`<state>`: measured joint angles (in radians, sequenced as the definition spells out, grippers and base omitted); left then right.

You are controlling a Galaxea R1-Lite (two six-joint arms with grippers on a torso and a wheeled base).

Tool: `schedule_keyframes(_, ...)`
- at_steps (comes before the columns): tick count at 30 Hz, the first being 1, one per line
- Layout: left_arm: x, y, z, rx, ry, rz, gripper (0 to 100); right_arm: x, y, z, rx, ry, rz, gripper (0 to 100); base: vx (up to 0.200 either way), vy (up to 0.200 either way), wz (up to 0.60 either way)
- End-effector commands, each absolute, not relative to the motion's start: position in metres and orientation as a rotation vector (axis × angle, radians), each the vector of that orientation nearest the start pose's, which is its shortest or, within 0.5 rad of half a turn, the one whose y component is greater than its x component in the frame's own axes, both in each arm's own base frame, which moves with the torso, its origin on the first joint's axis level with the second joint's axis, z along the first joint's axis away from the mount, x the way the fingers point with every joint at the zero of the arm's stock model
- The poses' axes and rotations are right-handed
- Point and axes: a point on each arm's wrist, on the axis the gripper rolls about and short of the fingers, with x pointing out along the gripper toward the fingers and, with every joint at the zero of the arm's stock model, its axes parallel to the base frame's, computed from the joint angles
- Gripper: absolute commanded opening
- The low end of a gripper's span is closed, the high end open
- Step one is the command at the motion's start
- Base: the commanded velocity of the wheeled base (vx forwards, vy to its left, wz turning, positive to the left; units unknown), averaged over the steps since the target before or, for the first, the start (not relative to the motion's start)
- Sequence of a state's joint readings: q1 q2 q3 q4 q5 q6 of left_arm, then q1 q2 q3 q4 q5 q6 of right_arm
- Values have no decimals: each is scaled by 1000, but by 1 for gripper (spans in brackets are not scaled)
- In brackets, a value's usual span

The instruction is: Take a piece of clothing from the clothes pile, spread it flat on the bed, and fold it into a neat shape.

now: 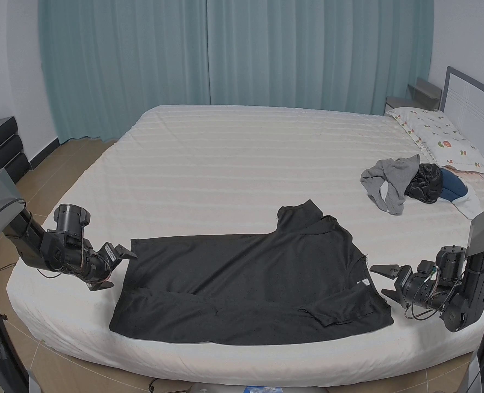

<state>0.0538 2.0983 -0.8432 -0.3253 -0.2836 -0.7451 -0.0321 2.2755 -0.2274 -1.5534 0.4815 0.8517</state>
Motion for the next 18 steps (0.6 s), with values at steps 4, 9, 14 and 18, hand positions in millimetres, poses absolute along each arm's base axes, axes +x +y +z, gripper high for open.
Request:
schedule_keyframes(4, 348, 12, 49, -841, 905, 116, 100, 269, 3, -9, 945, 642, 215, 100, 0, 0, 0)
schedule_keyframes(9, 370, 12, 52, -835, 864, 95, 100, 269, 3, -10, 946, 647, 216, 100, 0, 0, 0)
schedule_keyframes(14, 406, 5, 39, -816, 844, 50, 100, 268, 3, -10, 959, 652, 205, 100, 0, 0, 0)
schedule_keyframes(18, 428, 3, 23, -741, 844, -36, 100, 267, 2, -12, 964, 661, 198, 100, 0, 0, 0)
